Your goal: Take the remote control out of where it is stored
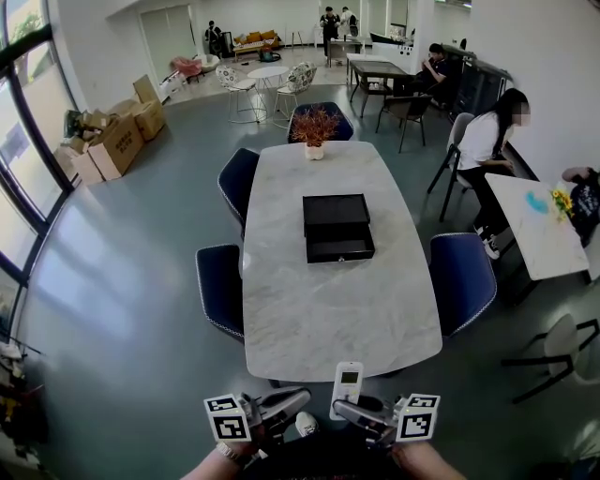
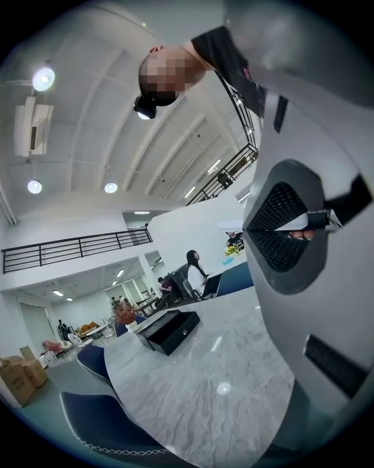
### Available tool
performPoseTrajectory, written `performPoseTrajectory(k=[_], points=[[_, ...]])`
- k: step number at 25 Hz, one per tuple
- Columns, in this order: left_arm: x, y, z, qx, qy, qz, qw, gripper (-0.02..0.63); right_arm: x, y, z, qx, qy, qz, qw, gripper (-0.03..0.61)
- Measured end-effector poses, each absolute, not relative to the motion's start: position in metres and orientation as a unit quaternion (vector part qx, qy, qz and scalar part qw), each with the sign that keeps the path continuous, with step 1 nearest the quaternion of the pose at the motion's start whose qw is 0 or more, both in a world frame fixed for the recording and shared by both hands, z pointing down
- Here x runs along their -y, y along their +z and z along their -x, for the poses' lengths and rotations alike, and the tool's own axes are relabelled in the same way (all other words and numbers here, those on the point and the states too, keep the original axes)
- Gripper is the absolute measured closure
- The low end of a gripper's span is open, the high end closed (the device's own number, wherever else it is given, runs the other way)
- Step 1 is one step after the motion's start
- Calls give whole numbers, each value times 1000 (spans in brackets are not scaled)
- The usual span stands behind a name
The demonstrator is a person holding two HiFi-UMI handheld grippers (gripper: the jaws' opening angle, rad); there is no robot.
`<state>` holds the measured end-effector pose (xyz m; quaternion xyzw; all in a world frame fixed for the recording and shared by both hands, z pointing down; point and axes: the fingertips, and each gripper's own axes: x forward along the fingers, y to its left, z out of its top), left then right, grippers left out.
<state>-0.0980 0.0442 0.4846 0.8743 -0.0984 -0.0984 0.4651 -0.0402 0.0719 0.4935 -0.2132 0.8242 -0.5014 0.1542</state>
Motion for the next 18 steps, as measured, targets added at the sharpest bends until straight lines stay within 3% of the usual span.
performPoseTrajectory(k=[18], points=[[-57, 482, 103, 95, -100, -874, 465, 608, -89, 493, 52, -829, -497, 207, 148, 453]])
